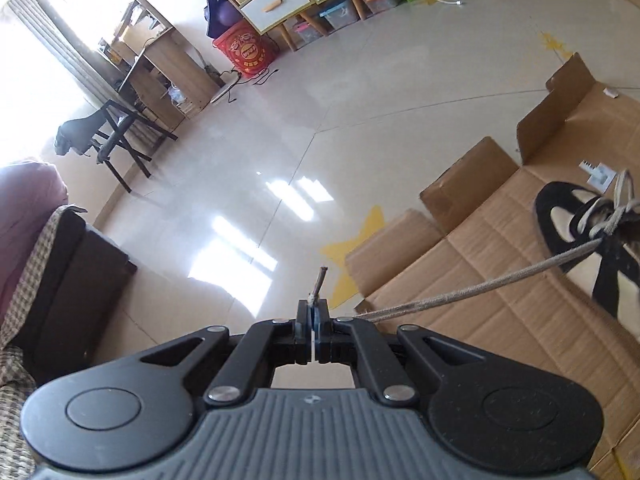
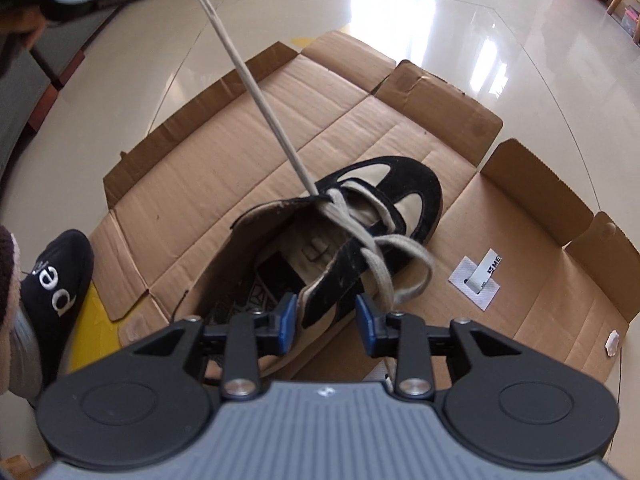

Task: Lace up shoes with both hands
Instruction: 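Pull the lace taut up and away from the sneaker with the left gripper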

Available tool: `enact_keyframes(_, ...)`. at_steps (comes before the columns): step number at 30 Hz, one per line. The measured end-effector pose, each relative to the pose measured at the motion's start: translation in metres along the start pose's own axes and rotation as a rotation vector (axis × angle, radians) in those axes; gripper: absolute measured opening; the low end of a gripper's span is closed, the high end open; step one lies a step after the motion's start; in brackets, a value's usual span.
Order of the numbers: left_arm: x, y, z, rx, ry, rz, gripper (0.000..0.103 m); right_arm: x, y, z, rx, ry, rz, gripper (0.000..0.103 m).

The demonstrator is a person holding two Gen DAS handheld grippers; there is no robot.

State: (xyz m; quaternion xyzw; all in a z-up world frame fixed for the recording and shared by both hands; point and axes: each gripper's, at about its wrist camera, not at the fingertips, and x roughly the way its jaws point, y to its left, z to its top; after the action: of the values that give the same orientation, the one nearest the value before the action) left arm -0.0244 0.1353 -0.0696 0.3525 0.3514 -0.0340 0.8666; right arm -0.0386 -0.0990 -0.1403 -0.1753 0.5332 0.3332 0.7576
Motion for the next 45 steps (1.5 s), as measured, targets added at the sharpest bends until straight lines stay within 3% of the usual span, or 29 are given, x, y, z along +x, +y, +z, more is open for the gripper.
enact_keyframes(3,0.0,0.009,-0.005,0.047,0.031,0.022,0.0,0.001,-0.001,0.0,0.001,-0.001,0.005,0.035)
enact_keyframes(12,0.002,0.014,-0.008,0.172,0.092,-0.01,0.0,0.004,0.002,0.0,-0.002,-0.011,0.015,0.036)
enact_keyframes(16,-0.006,0.017,-0.005,0.247,0.103,-0.054,0.0,0.006,0.002,0.0,-0.005,-0.007,0.019,0.037)
enact_keyframes(21,-0.027,0.03,-0.003,0.372,0.098,-0.198,0.0,0.008,0.004,-0.001,-0.019,-0.012,0.019,0.04)
enact_keyframes(23,-0.035,0.03,-0.004,0.444,0.107,-0.215,0.0,0.01,0.004,-0.001,-0.024,-0.011,0.014,0.041)
enact_keyframes(32,-0.055,0.054,0.0,0.571,0.124,-0.136,0.0,0.015,0.007,-0.003,-0.047,-0.002,-0.001,0.042)
enact_keyframes(45,-0.052,0.083,-0.006,0.551,0.183,-0.065,0.0,0.024,0.006,-0.007,-0.037,0.02,0.004,0.042)
